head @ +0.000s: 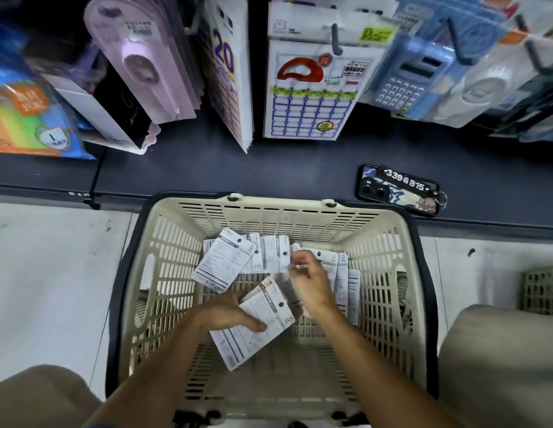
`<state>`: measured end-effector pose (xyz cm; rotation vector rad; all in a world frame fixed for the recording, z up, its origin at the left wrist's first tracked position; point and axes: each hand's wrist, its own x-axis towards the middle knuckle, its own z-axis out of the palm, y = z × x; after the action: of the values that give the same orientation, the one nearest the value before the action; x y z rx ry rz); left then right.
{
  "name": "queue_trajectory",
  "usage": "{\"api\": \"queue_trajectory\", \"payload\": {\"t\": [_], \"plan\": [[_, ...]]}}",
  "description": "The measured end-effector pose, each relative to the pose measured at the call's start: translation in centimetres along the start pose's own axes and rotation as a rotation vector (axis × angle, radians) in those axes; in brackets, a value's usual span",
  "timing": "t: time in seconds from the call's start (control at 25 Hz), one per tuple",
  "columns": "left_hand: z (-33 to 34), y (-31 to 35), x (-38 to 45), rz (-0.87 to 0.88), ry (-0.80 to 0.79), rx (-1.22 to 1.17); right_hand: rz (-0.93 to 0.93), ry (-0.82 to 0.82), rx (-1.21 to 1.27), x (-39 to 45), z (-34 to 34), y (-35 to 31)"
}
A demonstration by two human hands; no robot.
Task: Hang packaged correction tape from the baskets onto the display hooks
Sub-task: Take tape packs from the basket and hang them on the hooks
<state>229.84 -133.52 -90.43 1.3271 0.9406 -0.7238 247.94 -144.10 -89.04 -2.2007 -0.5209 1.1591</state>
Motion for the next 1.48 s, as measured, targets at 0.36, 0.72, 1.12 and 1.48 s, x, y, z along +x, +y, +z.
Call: {"api": "queue_trajectory", "payload": {"t": [0.36, 0.72, 1.12, 1.48], "plan": [[-0.3, 1.2, -0.7, -0.05, 0.139, -0.262, 0.294, -0.047, -0.128, 0.1, -0.3, 2.1], [3.7, 9.6, -5.6, 0.078, 0.51, -0.244, 0.009, 0.055, 0.167, -6.9, -5.1, -6.4], [3.0, 22.1, -20.7, 0.825, 0.503, -0.396, -0.426, 0.083, 0.89, -14.8, -13.7, -20.0], [1.9, 22.6, -25.3, 0.786, 0.123, -1.024, -0.567, 0.008, 0.934, -19.1, -15.0, -23.7]]}}
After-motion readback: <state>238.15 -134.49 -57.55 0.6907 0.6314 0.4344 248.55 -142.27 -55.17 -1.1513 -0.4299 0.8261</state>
